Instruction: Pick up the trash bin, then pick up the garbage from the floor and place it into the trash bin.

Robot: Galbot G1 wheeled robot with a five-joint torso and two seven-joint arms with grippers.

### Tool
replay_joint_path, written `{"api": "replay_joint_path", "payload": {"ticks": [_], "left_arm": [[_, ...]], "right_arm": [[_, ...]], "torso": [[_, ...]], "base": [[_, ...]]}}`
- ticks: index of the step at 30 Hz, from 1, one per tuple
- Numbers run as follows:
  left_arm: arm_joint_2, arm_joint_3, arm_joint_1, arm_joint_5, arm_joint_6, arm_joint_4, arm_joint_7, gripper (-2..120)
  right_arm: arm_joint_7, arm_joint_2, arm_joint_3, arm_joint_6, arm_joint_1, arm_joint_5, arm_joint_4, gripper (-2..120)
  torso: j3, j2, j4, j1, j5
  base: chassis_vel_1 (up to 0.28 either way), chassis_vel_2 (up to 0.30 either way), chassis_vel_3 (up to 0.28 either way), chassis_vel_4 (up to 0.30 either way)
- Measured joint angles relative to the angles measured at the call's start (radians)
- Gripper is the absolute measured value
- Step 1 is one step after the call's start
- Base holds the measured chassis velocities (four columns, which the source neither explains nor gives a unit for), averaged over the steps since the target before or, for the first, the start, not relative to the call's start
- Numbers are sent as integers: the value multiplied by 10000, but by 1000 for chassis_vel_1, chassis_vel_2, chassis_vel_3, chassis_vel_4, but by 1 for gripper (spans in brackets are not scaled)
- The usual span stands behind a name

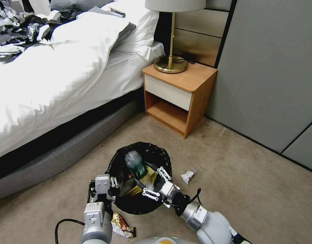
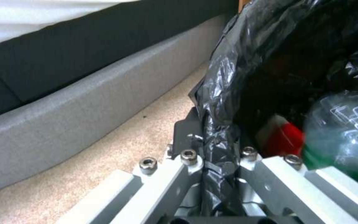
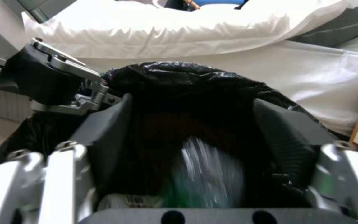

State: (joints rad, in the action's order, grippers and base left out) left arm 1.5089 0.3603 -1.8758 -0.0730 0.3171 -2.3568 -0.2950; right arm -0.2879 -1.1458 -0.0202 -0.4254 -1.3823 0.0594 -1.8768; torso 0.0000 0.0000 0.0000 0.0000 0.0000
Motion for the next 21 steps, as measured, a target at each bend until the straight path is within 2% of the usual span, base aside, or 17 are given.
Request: {"api": "replay_joint_path", "payload": {"ticks": [3, 4, 8, 12, 15, 21], "left_arm": [[-6, 23, 8, 17, 4, 0, 1, 1], [-6, 23, 8, 17, 4, 0, 1, 1], [-16, 64, 16, 31, 8, 0, 2, 1], [-18, 79, 18, 31, 12, 0, 2, 1], [-30, 106, 15, 31, 19, 7, 4, 1], [-38, 138, 12, 31, 20, 57, 13, 1]], "right_arm": [[-17, 15, 10, 0, -19, -34, -76, 93], [-17, 15, 10, 0, -19, -34, -76, 93], [-19, 101, 189, -9, -45, -65, -493, 107], [42, 145, 351, 25, -65, -82, -910, 111], [372, 436, 613, 251, -124, -95, -1795, 114], [952, 632, 1044, 497, -199, -96, -2781, 114]], "torso": [[0, 0, 0, 0, 0], [0, 0, 0, 0, 0], [0, 0, 0, 0, 0], [0, 0, 0, 0, 1], [0, 0, 0, 0, 1], [0, 0, 0, 0, 0]], "base": [[0, 0, 0, 0], [0, 0, 0, 0], [0, 0, 0, 0], [0, 0, 0, 0], [0, 0, 0, 0], [0, 0, 0, 0]]}}
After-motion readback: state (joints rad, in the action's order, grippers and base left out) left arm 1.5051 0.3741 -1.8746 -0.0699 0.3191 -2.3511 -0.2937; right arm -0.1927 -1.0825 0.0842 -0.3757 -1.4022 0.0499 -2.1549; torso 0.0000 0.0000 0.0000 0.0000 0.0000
